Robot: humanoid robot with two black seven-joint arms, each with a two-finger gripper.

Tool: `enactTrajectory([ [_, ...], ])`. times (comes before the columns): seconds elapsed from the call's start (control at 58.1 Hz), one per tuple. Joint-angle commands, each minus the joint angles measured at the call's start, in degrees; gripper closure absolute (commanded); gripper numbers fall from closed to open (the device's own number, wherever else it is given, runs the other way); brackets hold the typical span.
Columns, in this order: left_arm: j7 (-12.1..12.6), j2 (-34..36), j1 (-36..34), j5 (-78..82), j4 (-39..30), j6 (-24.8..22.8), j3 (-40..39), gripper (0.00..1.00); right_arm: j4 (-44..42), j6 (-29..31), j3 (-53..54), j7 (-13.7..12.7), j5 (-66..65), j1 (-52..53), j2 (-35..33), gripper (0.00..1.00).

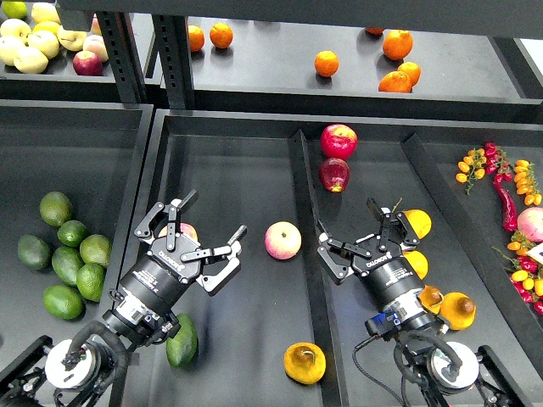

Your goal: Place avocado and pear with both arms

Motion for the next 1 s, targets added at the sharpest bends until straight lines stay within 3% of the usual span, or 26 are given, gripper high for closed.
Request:
enactTrajectory([
  [0.0,0.03,0.0,0.49,0.0,0.0,0.0,-0.01,0.0,0.0,0.0,0.0,0.0,0.0,-0.03,0.0,0.01],
  [0.98,0.21,0.0,0.49,0.0,0.97,0.0,0.43,0.0,0.09,0.09,-0.09,-0.44,0.0,-0.21,0.0,0.01],
])
